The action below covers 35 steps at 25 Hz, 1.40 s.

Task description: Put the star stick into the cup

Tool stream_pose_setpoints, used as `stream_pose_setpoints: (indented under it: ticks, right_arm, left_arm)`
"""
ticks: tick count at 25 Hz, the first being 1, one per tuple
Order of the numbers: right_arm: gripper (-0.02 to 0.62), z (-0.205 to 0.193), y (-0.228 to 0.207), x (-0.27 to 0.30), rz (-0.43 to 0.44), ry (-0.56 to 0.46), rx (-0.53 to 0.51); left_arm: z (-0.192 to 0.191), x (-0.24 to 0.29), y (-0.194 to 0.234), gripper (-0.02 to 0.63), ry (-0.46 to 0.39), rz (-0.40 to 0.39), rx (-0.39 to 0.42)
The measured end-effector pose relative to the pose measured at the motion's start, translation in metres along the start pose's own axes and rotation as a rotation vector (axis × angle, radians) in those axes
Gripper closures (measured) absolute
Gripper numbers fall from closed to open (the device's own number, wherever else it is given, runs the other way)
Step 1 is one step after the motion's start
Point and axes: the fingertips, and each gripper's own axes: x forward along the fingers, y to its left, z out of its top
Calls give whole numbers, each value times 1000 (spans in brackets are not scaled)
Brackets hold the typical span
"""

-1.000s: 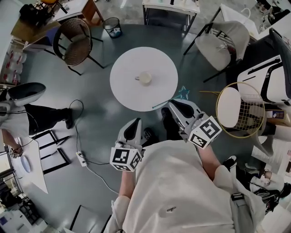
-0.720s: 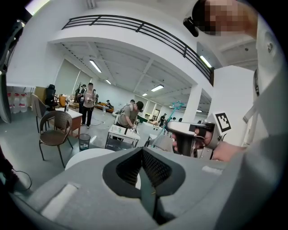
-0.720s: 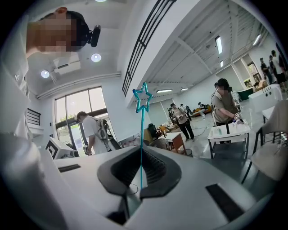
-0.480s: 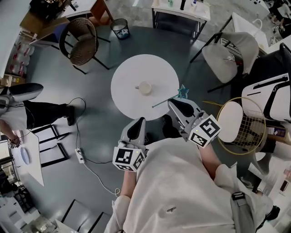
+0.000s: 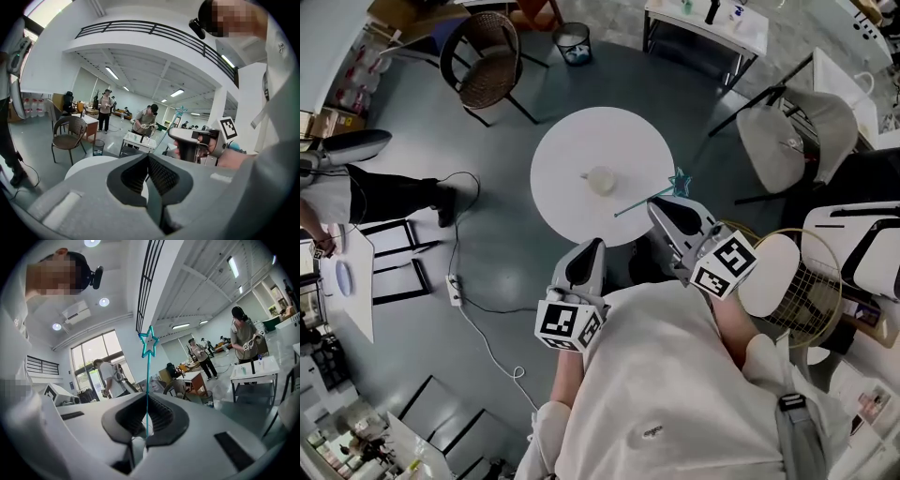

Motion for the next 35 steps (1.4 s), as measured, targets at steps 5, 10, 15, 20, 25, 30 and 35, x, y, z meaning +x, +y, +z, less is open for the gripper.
stream_pose_setpoints:
  ticks: [5, 10, 15, 20, 25, 30, 35]
  right_arm:
    - [580, -9, -8, 8, 43, 38, 5]
    - [580, -21, -12, 10, 59, 62, 31]
    - [581, -30, -11, 19, 61, 89, 38]
    - [580, -35, -11, 30, 25, 100, 39]
    - [580, -36, -17, 42, -4, 107, 29]
    - [580, -36, -27, 61, -34, 113, 27]
    - [581, -45, -41, 84, -71, 126, 25]
  left_arm:
    - [-6, 3, -5, 595, 9, 42, -22]
    - [-15, 4, -7, 595, 27, 62, -34]
    - [-18, 7, -1, 595, 35, 58, -45]
    - [-21, 7, 6, 595, 50, 21, -48]
    - [-15, 11, 10, 595, 48, -12, -40]
    - [-12, 15, 20, 595, 60, -29, -45]
    - [-8, 17, 36, 595, 72, -36, -51]
